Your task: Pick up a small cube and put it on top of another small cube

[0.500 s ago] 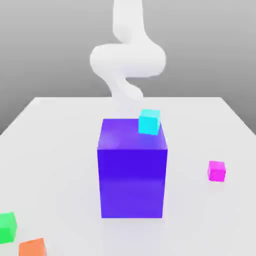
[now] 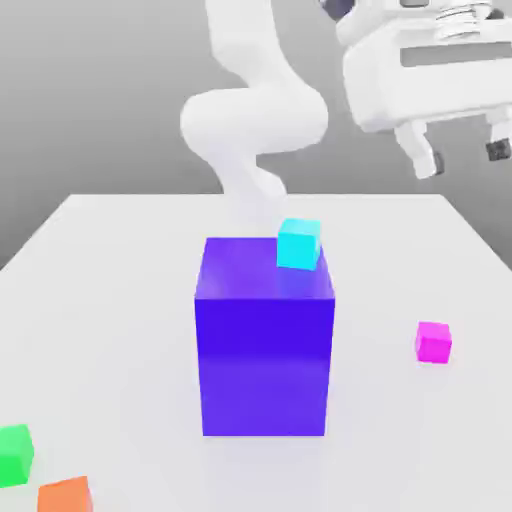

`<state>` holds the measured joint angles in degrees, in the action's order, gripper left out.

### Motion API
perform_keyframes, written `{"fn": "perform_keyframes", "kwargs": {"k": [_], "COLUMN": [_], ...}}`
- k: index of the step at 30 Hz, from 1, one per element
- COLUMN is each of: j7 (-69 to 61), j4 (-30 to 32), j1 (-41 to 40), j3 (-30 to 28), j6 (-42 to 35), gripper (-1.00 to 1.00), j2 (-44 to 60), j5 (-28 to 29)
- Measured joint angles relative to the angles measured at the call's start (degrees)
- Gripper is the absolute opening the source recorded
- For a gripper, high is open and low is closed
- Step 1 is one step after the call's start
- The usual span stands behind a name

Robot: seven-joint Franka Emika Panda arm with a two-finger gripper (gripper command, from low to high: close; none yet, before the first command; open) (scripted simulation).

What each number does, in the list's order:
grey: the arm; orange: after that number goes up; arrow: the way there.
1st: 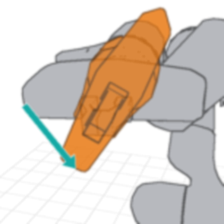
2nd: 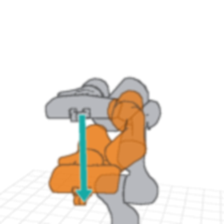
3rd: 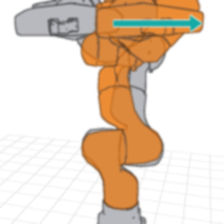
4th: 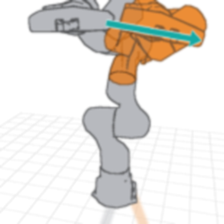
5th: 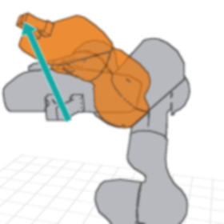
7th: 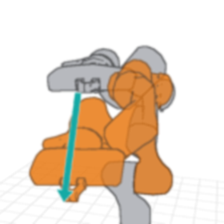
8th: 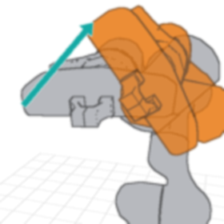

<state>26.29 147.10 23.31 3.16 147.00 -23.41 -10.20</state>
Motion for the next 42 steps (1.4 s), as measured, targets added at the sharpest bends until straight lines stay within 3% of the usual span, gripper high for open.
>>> {"fn": "perform_keyframes", "kwargs": {"k": [11,15,18,23,27,28,36,42], "j7": [-8.4,-9.0,-7.3,-0.6,2.9,3.3,3.0,-3.4], "j4": [9.6,13.2,15.9,15.7,14.4,14.1,14.3,16.4], "j1": [10.9,13.5,16.1,19.6,25.1,26.2,25.9,23.0], "j3": [7.3,10.6,12.2,7.1,0.5,-0.6,-0.2,4.8], "j6": [9.8,13.6,16.4,22.8,28.6,29.8,29.1,20.9], "gripper": [0.0,0.0,0.0,0.0,0.0,-1.0,-1.0,-1.0], "j2": [13.6,18.5,22.1,30.2,37.5,39.0,38.1,27.8], "j5": [-1.2,1.8,7.1,18.3,22.7,23.0,22.7,14.2]}}
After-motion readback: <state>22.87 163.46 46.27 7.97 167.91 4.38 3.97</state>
